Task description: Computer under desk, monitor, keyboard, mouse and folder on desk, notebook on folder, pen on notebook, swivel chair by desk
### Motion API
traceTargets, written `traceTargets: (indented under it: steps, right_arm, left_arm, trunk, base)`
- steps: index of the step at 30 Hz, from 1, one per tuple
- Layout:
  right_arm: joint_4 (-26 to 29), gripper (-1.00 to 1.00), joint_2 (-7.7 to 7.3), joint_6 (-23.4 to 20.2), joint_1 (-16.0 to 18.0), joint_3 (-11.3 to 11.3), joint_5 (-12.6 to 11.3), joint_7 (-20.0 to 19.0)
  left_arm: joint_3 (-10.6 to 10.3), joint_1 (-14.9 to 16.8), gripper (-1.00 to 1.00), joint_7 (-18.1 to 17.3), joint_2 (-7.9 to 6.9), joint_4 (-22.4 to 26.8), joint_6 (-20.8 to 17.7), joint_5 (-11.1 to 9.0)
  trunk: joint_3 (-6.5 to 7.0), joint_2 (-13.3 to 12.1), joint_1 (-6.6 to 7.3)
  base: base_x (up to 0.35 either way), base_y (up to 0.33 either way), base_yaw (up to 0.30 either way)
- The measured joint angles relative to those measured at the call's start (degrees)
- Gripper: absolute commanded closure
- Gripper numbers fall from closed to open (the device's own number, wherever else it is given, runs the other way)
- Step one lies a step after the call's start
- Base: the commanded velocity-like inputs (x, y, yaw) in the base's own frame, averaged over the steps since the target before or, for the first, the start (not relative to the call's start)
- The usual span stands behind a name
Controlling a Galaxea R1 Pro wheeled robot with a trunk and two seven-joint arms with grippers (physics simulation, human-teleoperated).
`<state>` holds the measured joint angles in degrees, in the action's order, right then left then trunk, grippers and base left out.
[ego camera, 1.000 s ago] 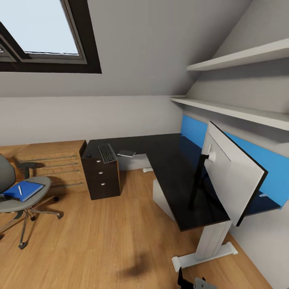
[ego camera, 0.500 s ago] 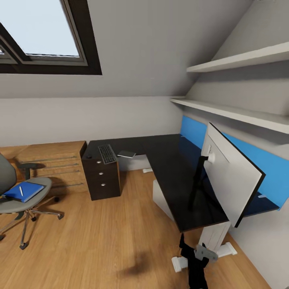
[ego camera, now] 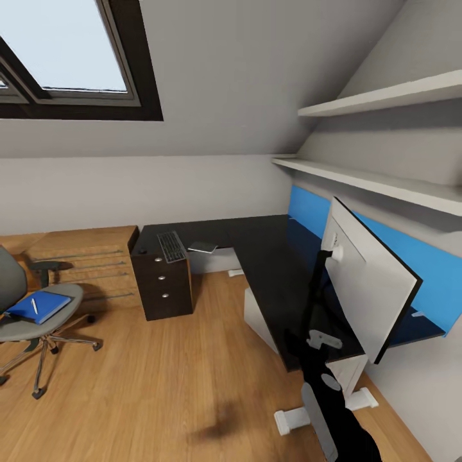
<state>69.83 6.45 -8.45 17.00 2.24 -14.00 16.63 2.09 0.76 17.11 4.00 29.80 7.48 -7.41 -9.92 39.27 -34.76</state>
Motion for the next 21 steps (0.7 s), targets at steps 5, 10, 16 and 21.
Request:
traceTargets:
  steps: [5, 10, 16, 21]
  right_arm:
    - [7.96, -1.00, -0.18, -11.92, 0.49, -0.08, 0.19, -0.62]
    - [7.19, -1.00, -1.60, -10.41, 0.53, 0.06, 0.80, -0.76]
    - [6.94, -1.00, -3.18, -9.69, 0.55, -0.03, 0.88, -0.64]
    - [6.70, -1.00, -3.73, -9.47, 0.55, -0.05, 0.85, -0.60]
  left_arm:
    - [0.01, 0.00, -1.00, -0.05, -0.07, -0.06, 2.35, -0.10]
    - [-0.01, 0.00, -1.00, -0.06, 0.00, -0.25, 3.49, -0.17]
    - [-0.05, 0.00, -1.00, -0.06, 0.00, -1.00, 3.57, -0.12]
    - [-0.04, 0.00, -1.00, 0.01, 0.02, -1.19, 3.58, -0.06]
  trunk:
    - [0.00, 0.01, 0.02]
    - [0.00, 0.00, 0.03]
    - [0.00, 0.00, 0.02]
    - [0.05, -0.01, 0.01]
  base:
    - [0.194, -0.035, 0.000]
    - [0.296, -0.147, 0.000]
    - [0.255, -0.226, -0.004]
    - [0.177, -0.222, -0.116]
